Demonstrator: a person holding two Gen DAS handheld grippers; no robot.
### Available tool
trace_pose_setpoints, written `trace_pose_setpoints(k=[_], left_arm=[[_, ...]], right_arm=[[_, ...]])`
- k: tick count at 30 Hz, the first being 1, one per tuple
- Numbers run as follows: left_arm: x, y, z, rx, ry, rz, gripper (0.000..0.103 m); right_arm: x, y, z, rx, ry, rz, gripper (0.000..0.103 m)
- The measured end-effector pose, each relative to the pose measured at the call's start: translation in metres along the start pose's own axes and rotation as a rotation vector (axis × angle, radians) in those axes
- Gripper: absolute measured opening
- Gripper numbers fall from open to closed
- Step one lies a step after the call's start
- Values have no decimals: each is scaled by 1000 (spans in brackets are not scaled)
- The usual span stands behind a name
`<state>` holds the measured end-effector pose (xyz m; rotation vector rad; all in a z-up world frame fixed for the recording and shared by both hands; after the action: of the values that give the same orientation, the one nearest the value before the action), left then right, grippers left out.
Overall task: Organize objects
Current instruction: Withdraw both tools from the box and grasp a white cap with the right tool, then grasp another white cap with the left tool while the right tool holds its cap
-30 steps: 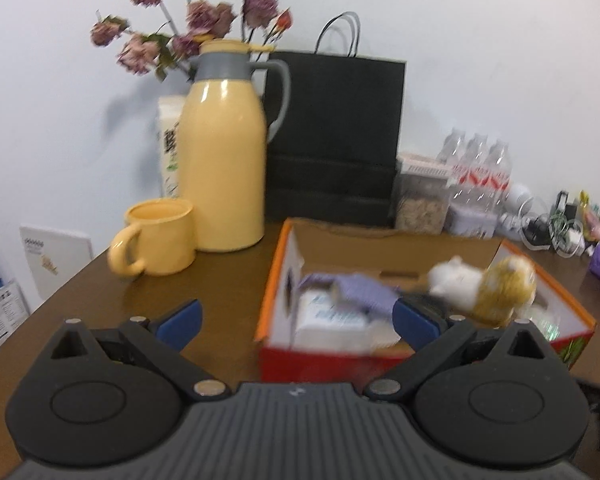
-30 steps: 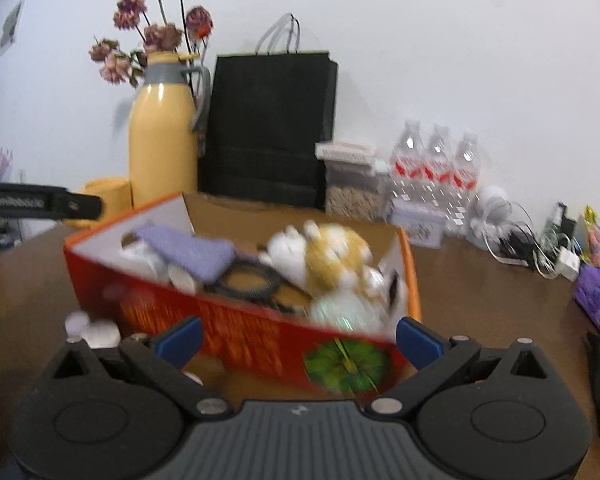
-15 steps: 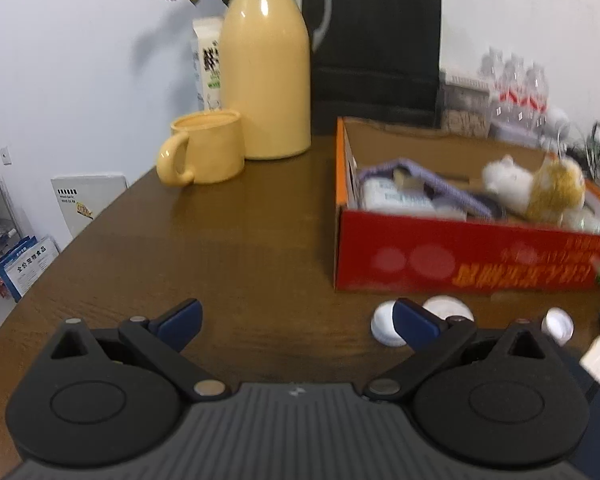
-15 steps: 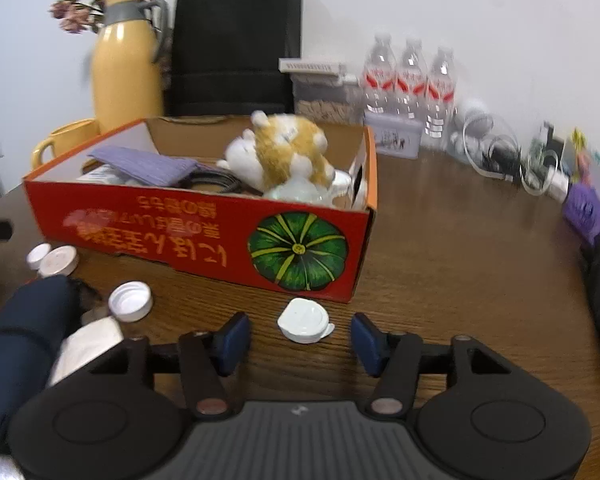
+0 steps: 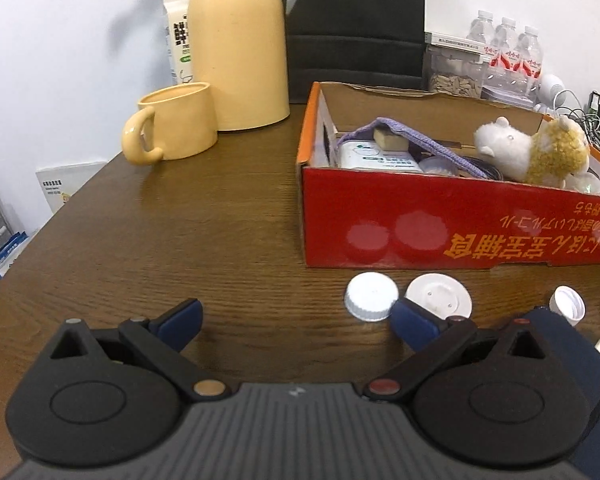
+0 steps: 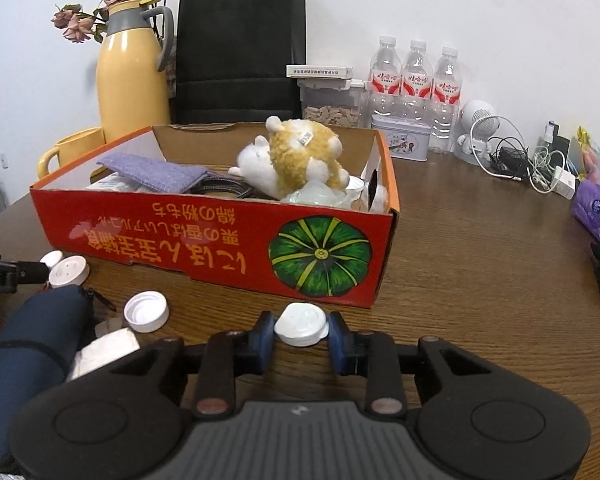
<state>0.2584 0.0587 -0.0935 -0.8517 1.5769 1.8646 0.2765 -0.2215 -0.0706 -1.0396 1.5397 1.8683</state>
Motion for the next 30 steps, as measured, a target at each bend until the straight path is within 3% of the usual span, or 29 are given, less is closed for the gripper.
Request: trace_pose_setpoints(k=[4,5,7,9,30], left_arm=[[-2,-3,-7,46,-5,-10,94],[-3,-2,-9,72,-14,-15,86],[-4,2,-14,115,-39,-41,63],[-3,5,-18,127,-54,-61,28],[-3,16,-12,133,-4,-123,28]], right_arm=[[0,2,1,2,8,-9,28],[0,2,1,2,12,-11,28],[0,2,2,1,16,-10,28],[0,2,2,-2,20,-7,28],[-4,16,3,38,37,-105,27]])
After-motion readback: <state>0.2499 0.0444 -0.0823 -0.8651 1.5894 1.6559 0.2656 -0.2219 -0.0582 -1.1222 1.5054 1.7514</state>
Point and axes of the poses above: each gripper's, at about its wrist camera, not at the fingertips, and y roughly against the way its jaws point, z to its left, x to its underside, the point moved 5 cm from there along -y, roughly the way its jaws point, and after that the axes turned 5 degrees about -y, right-handed, at the moved point
